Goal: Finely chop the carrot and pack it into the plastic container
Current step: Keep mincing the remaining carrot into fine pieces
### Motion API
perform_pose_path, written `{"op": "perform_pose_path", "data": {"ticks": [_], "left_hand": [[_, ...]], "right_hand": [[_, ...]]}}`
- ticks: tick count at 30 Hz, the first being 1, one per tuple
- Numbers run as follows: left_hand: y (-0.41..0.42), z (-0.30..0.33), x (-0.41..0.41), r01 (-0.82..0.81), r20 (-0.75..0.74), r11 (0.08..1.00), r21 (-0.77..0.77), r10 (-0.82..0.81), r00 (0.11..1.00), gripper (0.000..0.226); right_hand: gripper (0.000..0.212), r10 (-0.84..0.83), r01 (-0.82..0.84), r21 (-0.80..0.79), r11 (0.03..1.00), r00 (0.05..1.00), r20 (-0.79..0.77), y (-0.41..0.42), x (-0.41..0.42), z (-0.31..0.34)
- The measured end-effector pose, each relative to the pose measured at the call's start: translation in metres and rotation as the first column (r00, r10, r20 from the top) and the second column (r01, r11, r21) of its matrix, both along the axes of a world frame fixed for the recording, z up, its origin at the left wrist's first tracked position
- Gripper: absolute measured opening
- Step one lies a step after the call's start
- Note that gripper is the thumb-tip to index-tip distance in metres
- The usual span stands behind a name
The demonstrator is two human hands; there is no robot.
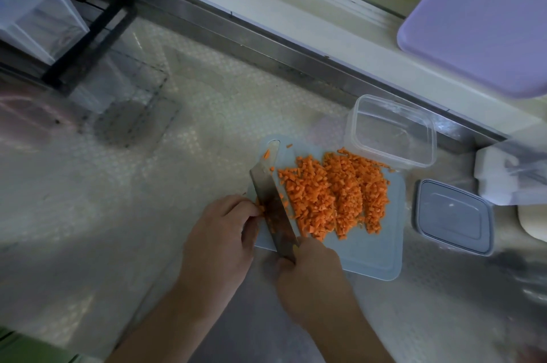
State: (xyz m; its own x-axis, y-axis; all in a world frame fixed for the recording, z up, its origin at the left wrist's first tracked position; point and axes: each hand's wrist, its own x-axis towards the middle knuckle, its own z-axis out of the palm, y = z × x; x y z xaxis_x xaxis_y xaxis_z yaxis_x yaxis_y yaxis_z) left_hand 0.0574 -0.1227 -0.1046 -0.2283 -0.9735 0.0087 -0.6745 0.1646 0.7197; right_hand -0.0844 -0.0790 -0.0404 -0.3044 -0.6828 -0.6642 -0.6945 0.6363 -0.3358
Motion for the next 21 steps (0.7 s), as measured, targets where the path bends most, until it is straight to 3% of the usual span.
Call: {"op": "perform_pose_path", "data": {"ticks": [7, 14, 17, 21], "left_hand": [[0.0, -0.002, 0.0, -0.006, -0.066, 1.0, 0.003, 0.006, 0.998, 0.007], [0.002, 0.0, 0.003, 0.004, -0.026, 1.0, 0.004, -0.003, 1.0, 0.012], [0.002, 0.0, 0.002, -0.005, -0.013, 1.0, 0.007, 0.005, 1.0, 0.013], [0.001, 0.0, 0.003, -0.005, -0.013, 1.0, 0.018, 0.005, 1.0, 0.013]], "right_hand": [[0.006, -0.005, 0.005, -0.023, 1.0, 1.0, -0.02, 0.008, -0.015, 0.008], [0.01, 0.043, -0.042, -0.015, 0.999, 0.999, 0.019, 0.006, -0.008, 0.014], [0.001, 0.06, -0.06, 0.013, 0.998, 0.998, -0.001, 0.007, -0.005, 0.01], [0.012, 0.061, -0.06, 0.073, 0.996, 0.998, -0.015, 0.007, 0.001, 0.008]]}}
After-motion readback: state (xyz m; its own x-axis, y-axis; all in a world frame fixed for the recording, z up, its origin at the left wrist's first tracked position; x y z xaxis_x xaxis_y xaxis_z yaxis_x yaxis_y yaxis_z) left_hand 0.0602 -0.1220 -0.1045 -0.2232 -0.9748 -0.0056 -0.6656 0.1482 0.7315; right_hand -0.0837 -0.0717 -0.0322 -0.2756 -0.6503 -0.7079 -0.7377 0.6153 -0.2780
